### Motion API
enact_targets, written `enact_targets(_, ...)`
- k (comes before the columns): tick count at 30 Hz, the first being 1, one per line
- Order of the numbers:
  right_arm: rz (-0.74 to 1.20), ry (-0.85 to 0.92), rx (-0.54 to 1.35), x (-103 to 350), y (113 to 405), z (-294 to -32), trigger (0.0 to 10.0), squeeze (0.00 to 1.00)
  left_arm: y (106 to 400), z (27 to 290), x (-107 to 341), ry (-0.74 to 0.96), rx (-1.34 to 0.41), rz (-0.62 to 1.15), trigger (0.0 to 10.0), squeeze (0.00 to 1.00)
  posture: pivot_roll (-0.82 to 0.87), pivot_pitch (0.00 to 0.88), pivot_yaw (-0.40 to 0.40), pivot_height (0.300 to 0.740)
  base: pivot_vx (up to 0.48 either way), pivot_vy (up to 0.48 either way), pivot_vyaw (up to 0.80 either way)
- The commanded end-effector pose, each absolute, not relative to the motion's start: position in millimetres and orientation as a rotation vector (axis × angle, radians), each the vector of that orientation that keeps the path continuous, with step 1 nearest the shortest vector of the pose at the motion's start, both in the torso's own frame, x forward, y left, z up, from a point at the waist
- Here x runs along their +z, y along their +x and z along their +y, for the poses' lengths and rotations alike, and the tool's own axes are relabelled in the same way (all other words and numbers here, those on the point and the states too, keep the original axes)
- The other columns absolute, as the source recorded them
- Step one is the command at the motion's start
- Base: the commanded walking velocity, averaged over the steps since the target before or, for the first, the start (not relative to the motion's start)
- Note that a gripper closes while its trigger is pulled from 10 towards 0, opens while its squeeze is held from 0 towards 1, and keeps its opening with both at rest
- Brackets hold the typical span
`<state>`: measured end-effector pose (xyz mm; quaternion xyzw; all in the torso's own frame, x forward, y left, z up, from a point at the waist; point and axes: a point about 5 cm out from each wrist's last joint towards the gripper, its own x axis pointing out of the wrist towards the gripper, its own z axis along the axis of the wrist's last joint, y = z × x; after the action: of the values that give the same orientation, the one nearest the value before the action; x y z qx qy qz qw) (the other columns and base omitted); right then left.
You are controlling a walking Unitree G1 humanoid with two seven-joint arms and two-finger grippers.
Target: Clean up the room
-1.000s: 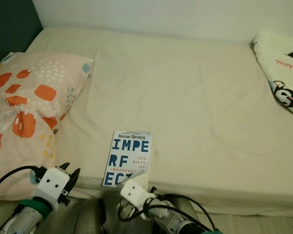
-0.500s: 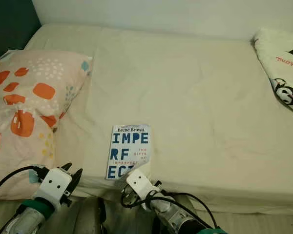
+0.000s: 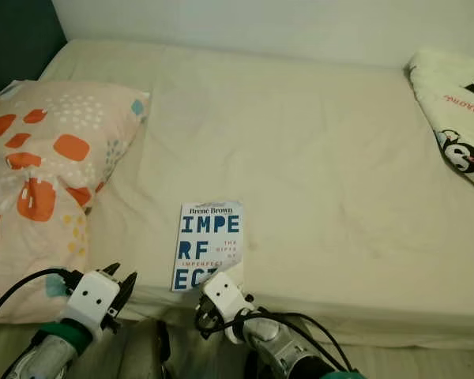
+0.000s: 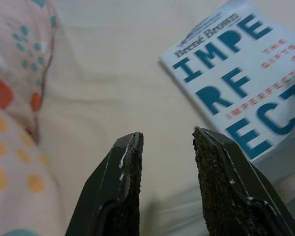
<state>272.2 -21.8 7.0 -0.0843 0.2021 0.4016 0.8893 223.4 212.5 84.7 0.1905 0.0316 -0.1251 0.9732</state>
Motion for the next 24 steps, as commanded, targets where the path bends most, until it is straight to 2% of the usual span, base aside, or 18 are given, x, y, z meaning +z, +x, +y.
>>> enact_targets(1,0.438,-0.07,0.843,3,263,-18,4.9,0.0,217,206,72,0.376,-0.281,0.104,10.0,0.0,0.12,0.107,-0.046,0.611,0.0,0.0,0.0)
enact_targets(2,0.446,-0.079,0.807,0,266,-34,10.0,0.0,217,201,69,0.368,-0.29,0.112,10.0,0.0,0.11,0.079,-0.044,0.611,0.0,0.0,0.0)
enact_targets(3,0.446,-0.079,0.807,0,266,-34,10.0,0.0,217,201,69,0.368,-0.29,0.112,10.0,0.0,0.11,0.079,-0.044,0.611,0.0,0.0,0.0)
enact_targets(4,0.46,-0.108,0.744,-6,268,-65,10.0,0.0,218,193,61,0.355,-0.31,0.133,10.0,0.0,0.1,0.045,-0.039,0.611,0.0,0.0,0.0)
enact_targets(7,0.469,-0.112,0.712,-8,268,-78,10.0,0.0,218,190,57,0.351,-0.319,0.145,10.0,0.0,0.1,0.045,-0.039,0.611,0.0,0.0,0.0)
enact_targets(8,0.479,-0.118,0.667,-11,268,-93,10.0,0.0,220,186,50,0.341,-0.319,0.172,10.0,0.0,0.07,0.0,-0.019,0.611,0.0,0.0,0.0)
enact_targets(10,0.493,-0.128,0.599,-14,268,-115,10.0,0.0,224,181,40,0.329,-0.312,0.212,10.0,0.0,0.06,0.0,-0.004,0.611,0.0,0.0,0.0)
enact_targets(11,0.493,-0.128,0.599,-14,268,-115,10.0,0.0,224,181,40,0.329,-0.312,0.212,10.0,0.0,0.06,0.0,-0.004,0.611,0.0,0.0,0.0)
enact_targets(13,0.476,-0.118,0.489,-14,269,-133,10.0,0.0,232,176,37,0.315,-0.297,0.215,10.0,0.0,0.04,0.0,0.016,0.611,0.0,0.0,0.0)
enact_targets(17,0.457,-0.101,0.439,-12,270,-139,10.0,0.0,236,174,38,0.307,-0.288,0.205,10.0,0.0,0.04,0.0,0.016,0.611,0.0,0.0,0.0)
enact_targets(19,0.419,-0.031,0.314,-8,273,-148,10.0,0.0,243,175,38,0.277,-0.211,0.204,10.0,0.0,0.03,0.0,0.024,0.611,0.0,0.0,0.0)
enact_targets(20,0.419,-0.031,0.314,-8,273,-148,10.0,0.0,243,175,38,0.277,-0.211,0.204,10.0,0.0,0.03,0.0,0.024,0.611,0.0,0.0,0.0)
enact_targets(23,0.354,0.053,0.101,-4,274,-165,10.0,0.0,251,174,41,0.262,-0.104,0.169,10.0,0.0,0.03,0.0,0.02,0.611,0.0,0.0,0.0)
enact_targets(24,0.354,0.053,0.101,-4,274,-165,10.0,0.0,251,174,41,0.262,-0.104,0.169,10.0,0.0,0.03,0.0,0.02,0.611,0.0,0.0,0.0)
